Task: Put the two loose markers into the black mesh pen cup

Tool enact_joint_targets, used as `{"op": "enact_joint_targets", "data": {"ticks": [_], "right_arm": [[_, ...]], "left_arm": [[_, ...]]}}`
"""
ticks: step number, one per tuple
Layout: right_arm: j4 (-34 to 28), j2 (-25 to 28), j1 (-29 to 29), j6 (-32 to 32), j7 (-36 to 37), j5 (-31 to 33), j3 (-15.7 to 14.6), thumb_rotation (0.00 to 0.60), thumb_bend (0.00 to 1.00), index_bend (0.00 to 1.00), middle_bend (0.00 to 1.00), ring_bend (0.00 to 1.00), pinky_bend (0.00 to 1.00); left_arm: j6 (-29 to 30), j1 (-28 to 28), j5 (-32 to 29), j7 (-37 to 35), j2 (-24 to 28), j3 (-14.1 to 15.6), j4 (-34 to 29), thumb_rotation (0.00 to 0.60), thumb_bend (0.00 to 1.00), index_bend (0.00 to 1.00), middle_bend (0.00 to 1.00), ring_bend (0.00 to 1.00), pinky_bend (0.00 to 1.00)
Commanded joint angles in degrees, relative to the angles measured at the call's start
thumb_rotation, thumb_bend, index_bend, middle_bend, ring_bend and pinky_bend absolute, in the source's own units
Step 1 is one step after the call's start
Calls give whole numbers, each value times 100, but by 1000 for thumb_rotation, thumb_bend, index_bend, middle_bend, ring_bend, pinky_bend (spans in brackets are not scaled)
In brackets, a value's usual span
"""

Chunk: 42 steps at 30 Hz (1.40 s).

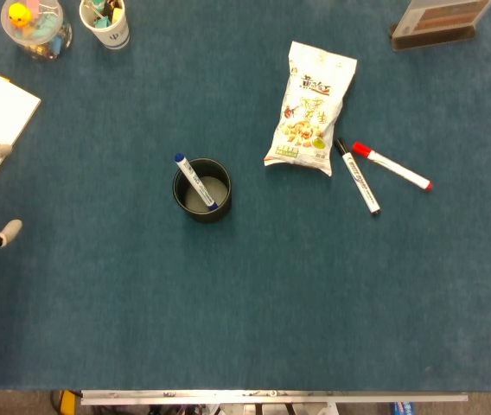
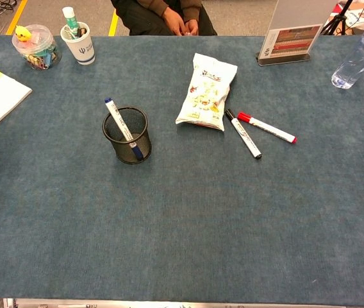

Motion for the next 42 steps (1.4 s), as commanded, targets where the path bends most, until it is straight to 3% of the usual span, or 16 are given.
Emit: {"op": "enact_joint_targets", "data": {"ticks": [1, 6, 10, 17, 26, 42], "right_arm": [[-19, 9, 16, -3, -18, 38, 34, 600, 303, 261, 206, 32, 15], [-36, 20, 27, -7, -27, 93, 70, 600, 304, 261, 206, 32, 15], [-100, 42, 19, 17, -92, 123, 90, 600, 304, 261, 206, 32, 15], [-156, 51, 2, 44, -157, 134, 95, 600, 303, 261, 206, 32, 15], [-207, 71, -11, 60, -208, 140, 97, 600, 303, 261, 206, 32, 15], [-102, 55, -80, 119, -135, 152, 69, 600, 304, 261, 206, 31, 15]], "left_arm": [[-500, -226, -5, -701, 45, 57, 211, 600, 154, 184, 193, 157, 94], [-835, -373, 64, -1284, 48, 105, 351, 600, 133, 157, 170, 157, 134], [-1742, -797, 224, -2818, -133, 201, 680, 600, 118, 115, 159, 157, 141], [-2082, -1199, 639, -3722, -708, 297, 1415, 600, 112, 79, 140, 157, 142], [-2191, -1618, 890, -4624, -1365, 313, 2164, 600, 109, 66, 122, 156, 141], [-2515, -2286, 893, -5417, -2003, 286, 2621, 600, 109, 66, 126, 156, 141]]}}
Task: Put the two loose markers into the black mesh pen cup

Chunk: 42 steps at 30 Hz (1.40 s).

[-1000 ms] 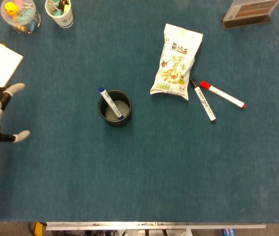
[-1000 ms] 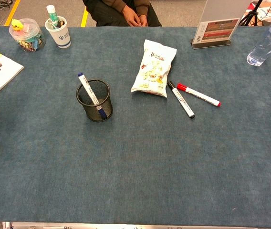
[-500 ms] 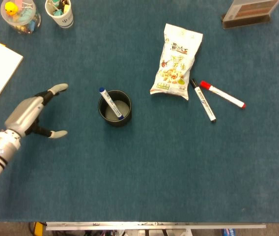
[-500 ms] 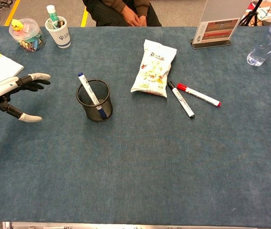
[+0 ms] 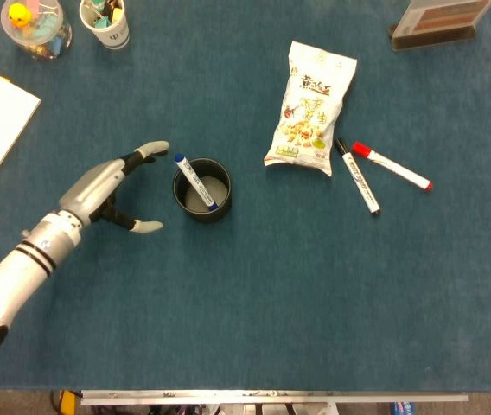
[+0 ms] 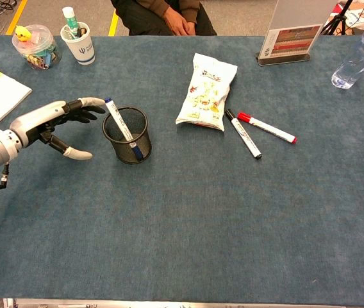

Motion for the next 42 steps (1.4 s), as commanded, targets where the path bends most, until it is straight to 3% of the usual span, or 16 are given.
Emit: {"op": "enact_joint_targets", "data": {"ticks": [1, 18, 27, 42], "right_arm": [[16, 2, -16, 20, 21, 4, -3, 600, 304, 261, 206, 32, 15], [147, -34, -59, 59, 163, -43, -32, 600, 304, 261, 206, 32, 15], [196, -17, -104, 119, 240, -45, -33, 600, 303, 261, 206, 32, 15], [156, 62, -52, 68, 231, -179, -49, 600, 304, 261, 206, 32, 15]], "left_arm": [[-20, -73, -24, -65, -71, -15, 38, 600, 109, 66, 126, 156, 141], [-258, -436, -355, -198, -559, -125, 103, 600, 106, 104, 184, 160, 142], [-405, -519, -580, -98, -697, -170, 38, 600, 105, 139, 238, 222, 166], [-312, -424, -1169, 249, -1084, -506, -73, 600, 106, 310, 408, 404, 338]]}}
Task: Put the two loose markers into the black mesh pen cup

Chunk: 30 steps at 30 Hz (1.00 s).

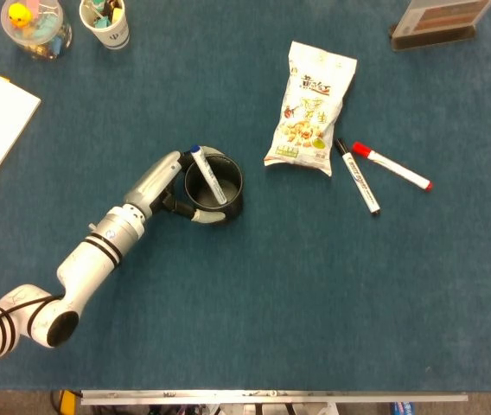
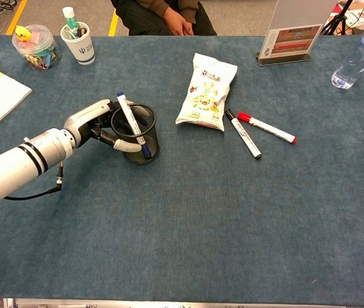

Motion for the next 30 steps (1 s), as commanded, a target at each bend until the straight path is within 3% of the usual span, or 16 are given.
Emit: {"op": "enact_joint_targets", "data": {"ticks": [1, 9, 16, 23, 30], "right_arm": [[-44, 60, 71, -119, -79, -91, -38, 600, 303, 262, 206, 32, 15], [-230, 226, 643, -852, -514, -779, -192, 600, 298, 333, 206, 32, 15], [-248, 97, 1464, -1846, -1043, -1270, -169, 600, 190, 386, 228, 32, 15], [218, -461, 2229, -2790, -1643, -1259, -28, 600, 175, 416, 240, 32, 23], [894, -1151, 2642, -2958, -2317, -1521, -14, 600, 169, 454, 241, 32, 23]], "left_arm": [[48, 26, -7, 47, 25, -25, -54, 600, 106, 312, 413, 407, 340], [301, 100, 250, 258, 492, 33, -501, 600, 107, 313, 418, 407, 341], [574, 184, 522, 722, 894, 191, -989, 600, 106, 313, 415, 407, 341], [787, 251, 642, 1123, 1221, 264, -1444, 600, 106, 311, 413, 407, 341], [875, 300, 628, 1393, 1457, 296, -1771, 600, 107, 310, 411, 406, 340]]}}
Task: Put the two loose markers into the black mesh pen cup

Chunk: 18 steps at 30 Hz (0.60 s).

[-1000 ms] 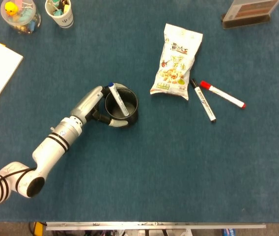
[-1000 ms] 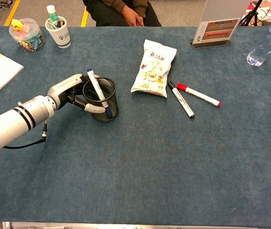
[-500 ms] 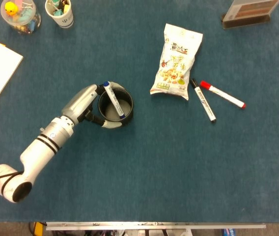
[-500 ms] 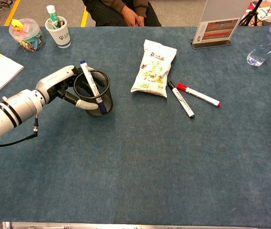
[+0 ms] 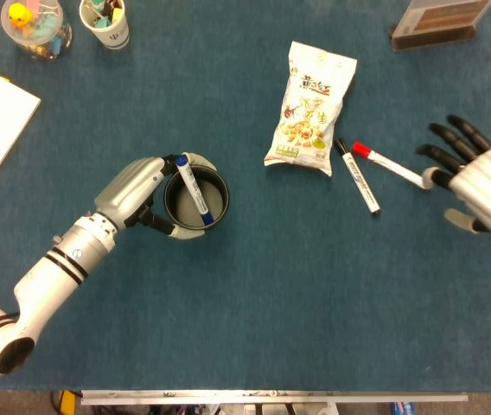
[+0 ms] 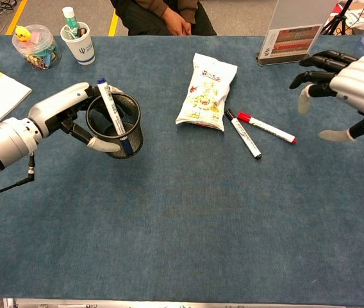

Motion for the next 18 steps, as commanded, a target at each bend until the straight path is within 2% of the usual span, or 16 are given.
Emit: {"op": "enact_joint_targets", "data": {"ticks": [1, 8, 18], "right_arm": [[350, -385, 183, -89, -245, -121, -3, 600, 169, 455, 240, 32, 23], [1052, -1057, 415, -107, -459, -157, -67, 600, 133, 477, 240, 32, 24], [2060, -1872, 679, -162, -753, -235, -264, 600, 132, 483, 240, 32, 24]], "left_arm": [[33, 27, -18, 101, 75, 21, -116, 600, 107, 310, 410, 406, 340], [40, 56, -78, 196, 187, 35, -274, 600, 106, 310, 408, 405, 340], [59, 86, -84, 247, 306, 59, -414, 600, 106, 310, 406, 404, 340]]}}
